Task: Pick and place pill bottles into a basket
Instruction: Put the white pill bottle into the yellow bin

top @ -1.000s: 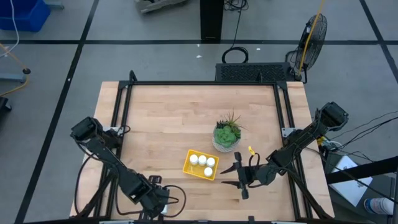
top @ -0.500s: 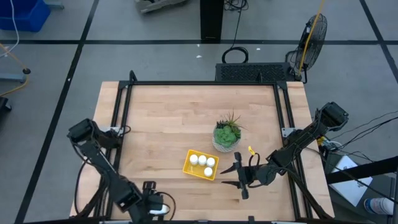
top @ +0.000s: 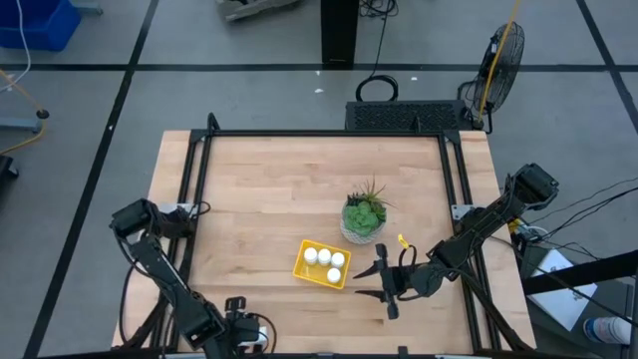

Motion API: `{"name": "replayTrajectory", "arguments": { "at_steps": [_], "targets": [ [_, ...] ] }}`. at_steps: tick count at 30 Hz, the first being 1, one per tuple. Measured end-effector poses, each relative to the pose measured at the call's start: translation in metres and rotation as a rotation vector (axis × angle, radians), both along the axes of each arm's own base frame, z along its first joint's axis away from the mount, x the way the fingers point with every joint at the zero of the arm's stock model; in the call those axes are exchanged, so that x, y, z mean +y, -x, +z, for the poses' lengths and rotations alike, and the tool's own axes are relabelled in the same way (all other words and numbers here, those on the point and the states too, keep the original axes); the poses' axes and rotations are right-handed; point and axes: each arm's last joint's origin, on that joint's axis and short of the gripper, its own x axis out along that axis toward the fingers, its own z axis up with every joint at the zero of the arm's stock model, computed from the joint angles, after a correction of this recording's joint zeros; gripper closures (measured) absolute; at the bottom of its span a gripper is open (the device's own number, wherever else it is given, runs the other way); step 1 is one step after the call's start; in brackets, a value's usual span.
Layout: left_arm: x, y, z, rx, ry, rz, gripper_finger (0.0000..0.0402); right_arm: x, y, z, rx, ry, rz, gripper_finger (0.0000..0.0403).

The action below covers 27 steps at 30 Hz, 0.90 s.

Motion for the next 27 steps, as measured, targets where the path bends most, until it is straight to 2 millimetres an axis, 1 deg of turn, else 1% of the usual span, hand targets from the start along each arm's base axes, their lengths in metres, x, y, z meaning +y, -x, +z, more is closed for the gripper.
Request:
{"name": "replayTrajectory", "arguments": {
  "at_steps": [8,15,20,24,27],
  "targets": [
    [0.002,0.001,0.003,-0.015,-0.019,-0.007,0.0193,0.000,0.000,0.000,0.000,0.000,0.000,0.0252],
    [0.008,-0.002,0.003,0.007,-0.029,0.048,0.0176,0.000,0.000,0.000,0.001,0.003,0.001,0.0252],
    [0.014,-0.001,0.019,-0.011,0.012,0.108,0.0163,-0.001,0.001,-0.002,0.021,0.017,-0.001,0.0252],
    [0.018,0.002,0.035,-0.080,0.050,0.253,0.0161,-0.001,0.001,-0.004,0.033,0.019,-0.006,0.0252],
    [0.019,0.004,0.039,-0.112,0.083,0.380,0.0160,-0.002,0.001,-0.005,0.044,0.024,-0.009,0.0252]
  ]
}}
